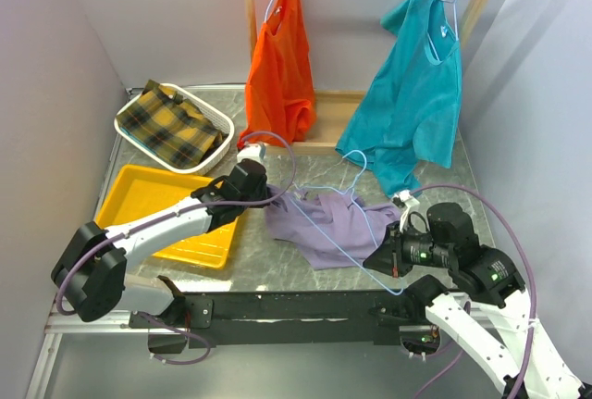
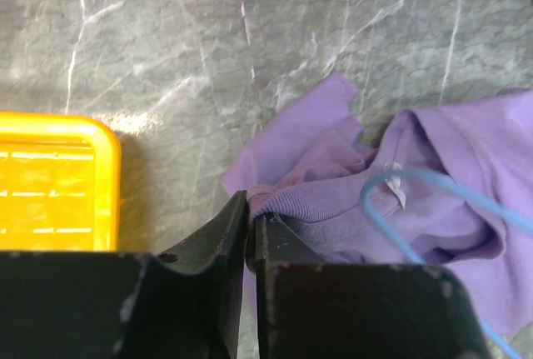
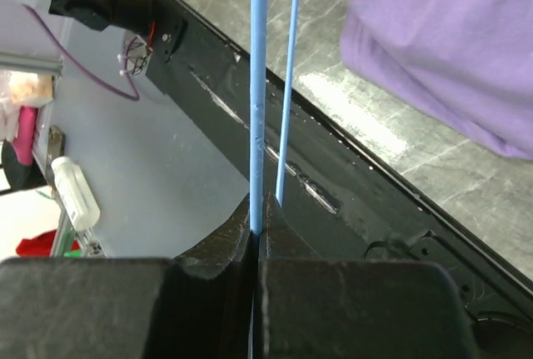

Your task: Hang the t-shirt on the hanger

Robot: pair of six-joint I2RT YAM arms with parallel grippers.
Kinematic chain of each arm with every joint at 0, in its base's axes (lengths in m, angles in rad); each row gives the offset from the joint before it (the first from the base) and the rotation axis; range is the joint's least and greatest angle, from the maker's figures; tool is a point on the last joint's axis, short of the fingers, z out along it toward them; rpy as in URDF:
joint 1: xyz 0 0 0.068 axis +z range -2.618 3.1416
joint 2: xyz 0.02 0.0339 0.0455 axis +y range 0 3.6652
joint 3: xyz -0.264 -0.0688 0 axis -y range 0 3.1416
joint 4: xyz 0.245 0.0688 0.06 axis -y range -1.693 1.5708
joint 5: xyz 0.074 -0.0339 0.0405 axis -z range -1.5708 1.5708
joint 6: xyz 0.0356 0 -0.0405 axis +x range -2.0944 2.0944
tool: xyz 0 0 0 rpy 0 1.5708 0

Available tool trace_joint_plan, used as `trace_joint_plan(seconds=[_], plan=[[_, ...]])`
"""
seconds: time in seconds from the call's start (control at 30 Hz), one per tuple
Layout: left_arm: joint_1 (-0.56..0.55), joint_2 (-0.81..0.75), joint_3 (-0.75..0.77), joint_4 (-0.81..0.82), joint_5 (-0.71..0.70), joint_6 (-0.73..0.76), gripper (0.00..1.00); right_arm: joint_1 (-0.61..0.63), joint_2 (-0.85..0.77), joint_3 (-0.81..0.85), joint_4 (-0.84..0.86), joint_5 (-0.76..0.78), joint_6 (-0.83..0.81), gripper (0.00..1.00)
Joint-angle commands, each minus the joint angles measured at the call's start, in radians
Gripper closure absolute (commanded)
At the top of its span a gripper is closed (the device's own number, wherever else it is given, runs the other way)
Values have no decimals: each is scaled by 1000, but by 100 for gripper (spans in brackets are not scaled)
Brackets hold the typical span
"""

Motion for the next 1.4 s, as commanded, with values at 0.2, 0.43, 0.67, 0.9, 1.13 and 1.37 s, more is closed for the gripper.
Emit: trace_joint_plan(seconds=[0.2, 0.43, 0.67, 0.9, 1.13, 1.37], plan=[[6, -4, 77, -52, -31, 27, 86, 16, 33, 43, 5, -69, -72, 100], [6, -12, 91, -71, -45, 36, 86, 60, 85, 55, 18, -33, -75, 100], [6, -15, 88, -66, -28, 47, 89, 92, 115, 106, -10, 8, -83, 100], [-2, -79, 103, -83, 10, 84, 92, 163, 168, 116, 2, 106, -77, 100], [-112, -113, 152, -109, -25, 174, 96, 270, 246, 185, 8, 182, -58, 100], [-229, -139, 241, -180, -109, 200, 99, 332, 277, 227, 88, 258, -25, 100]])
